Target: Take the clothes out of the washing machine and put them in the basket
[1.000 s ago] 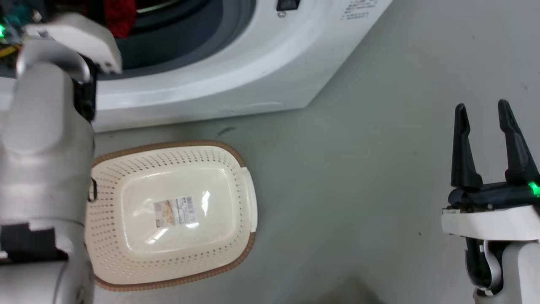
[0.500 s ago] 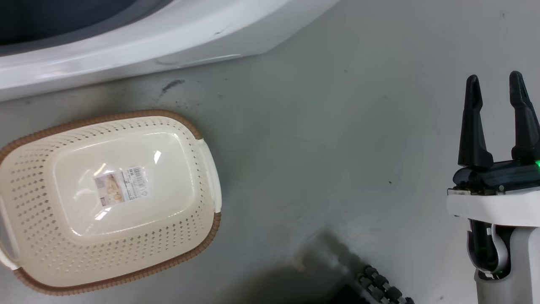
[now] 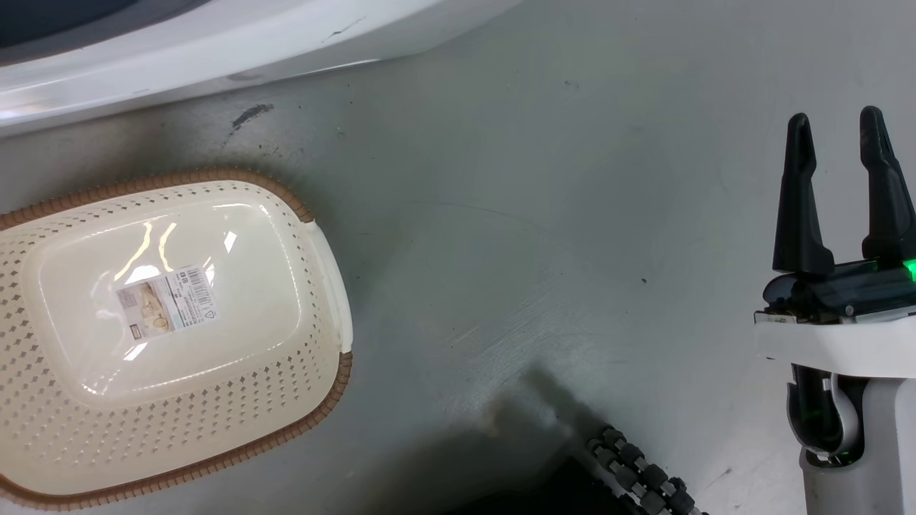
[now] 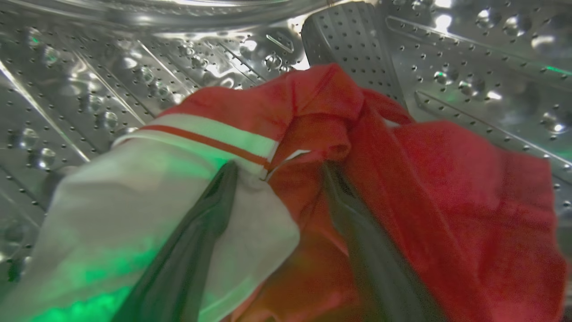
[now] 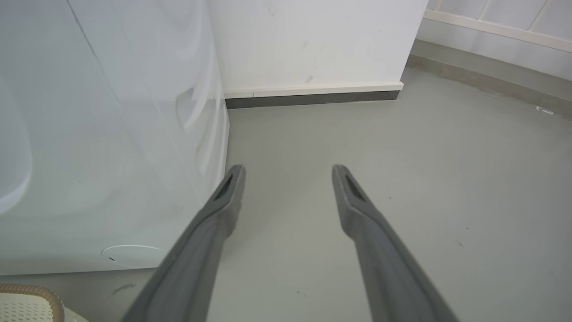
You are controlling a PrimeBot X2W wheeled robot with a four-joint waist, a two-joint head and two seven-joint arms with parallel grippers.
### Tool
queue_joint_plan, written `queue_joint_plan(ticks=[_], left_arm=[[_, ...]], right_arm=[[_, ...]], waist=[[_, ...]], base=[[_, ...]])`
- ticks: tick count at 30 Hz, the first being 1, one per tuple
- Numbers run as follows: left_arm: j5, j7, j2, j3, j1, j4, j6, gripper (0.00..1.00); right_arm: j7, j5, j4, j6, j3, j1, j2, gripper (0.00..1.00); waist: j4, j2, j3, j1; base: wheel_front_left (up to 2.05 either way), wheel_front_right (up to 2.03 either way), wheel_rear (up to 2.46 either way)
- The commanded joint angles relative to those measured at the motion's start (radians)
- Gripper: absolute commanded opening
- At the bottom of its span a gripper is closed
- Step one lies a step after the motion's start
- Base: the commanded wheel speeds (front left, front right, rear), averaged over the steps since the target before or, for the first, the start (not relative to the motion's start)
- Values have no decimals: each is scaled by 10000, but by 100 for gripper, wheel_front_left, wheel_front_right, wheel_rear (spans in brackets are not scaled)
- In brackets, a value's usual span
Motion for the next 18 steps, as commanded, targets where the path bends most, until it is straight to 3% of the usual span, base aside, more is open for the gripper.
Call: queue_joint_plan(ticks=[1,5,7,18], left_arm=[[-20,117,0,-65,-56,91,-3,100],[-43,212,-19,-172,-50,151,8,100],[-2,128,9,-242,-52,109,19,0],[-348,-1003,-104,-263,444,-24,-65,0]], right_arm=[[-25,18,-66,-7,18,-192,12,100],[-25,7,-46,-7,19,-214,12,100],[-25,-7,-34,-7,5,-237,12,100],[-25,-243,-38,-7,-90,-193,12,100]], waist=[[-11,0,25,-1],[-32,0,45,-1],[-38,0,47,-1],[187,0,-447,-1]], base=[[0,0,0],[0,0,0],[0,0,0],[0,0,0]])
